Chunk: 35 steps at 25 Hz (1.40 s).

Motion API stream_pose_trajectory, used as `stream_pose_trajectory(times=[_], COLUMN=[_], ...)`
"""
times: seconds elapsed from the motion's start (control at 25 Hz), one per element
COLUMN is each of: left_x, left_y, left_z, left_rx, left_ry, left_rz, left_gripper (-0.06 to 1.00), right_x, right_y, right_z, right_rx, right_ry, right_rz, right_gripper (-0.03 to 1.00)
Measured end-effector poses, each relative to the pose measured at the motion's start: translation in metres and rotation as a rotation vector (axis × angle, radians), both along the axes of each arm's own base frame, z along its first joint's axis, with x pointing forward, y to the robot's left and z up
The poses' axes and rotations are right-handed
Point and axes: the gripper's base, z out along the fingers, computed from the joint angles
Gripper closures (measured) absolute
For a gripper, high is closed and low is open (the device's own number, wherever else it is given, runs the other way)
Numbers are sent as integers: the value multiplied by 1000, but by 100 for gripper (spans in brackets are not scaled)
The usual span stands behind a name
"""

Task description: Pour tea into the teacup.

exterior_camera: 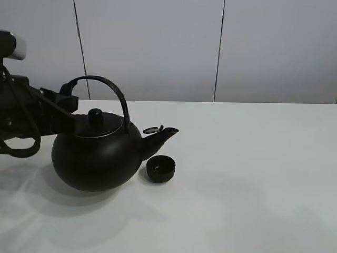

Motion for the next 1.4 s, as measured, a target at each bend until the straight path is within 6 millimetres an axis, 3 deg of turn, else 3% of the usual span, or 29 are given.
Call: stream_pose_trajectory(times=[0.2, 0.48, 1.4], left_x=[11, 23, 24], left_y=[-4, 6, 8], left_z=[1, 4, 2], left_rx=[72, 130, 222], left_ry=[-48, -76, -72], left_rz=[0, 36, 5], left_gripper=[83, 83, 83], right_x=[0, 0, 0], right_y=[0, 0, 0], right_z=[0, 0, 0], right_rx=[0, 0, 0], right_ry=[0, 0, 0], right_rz=[0, 0, 0], right_gripper=[48, 48, 48])
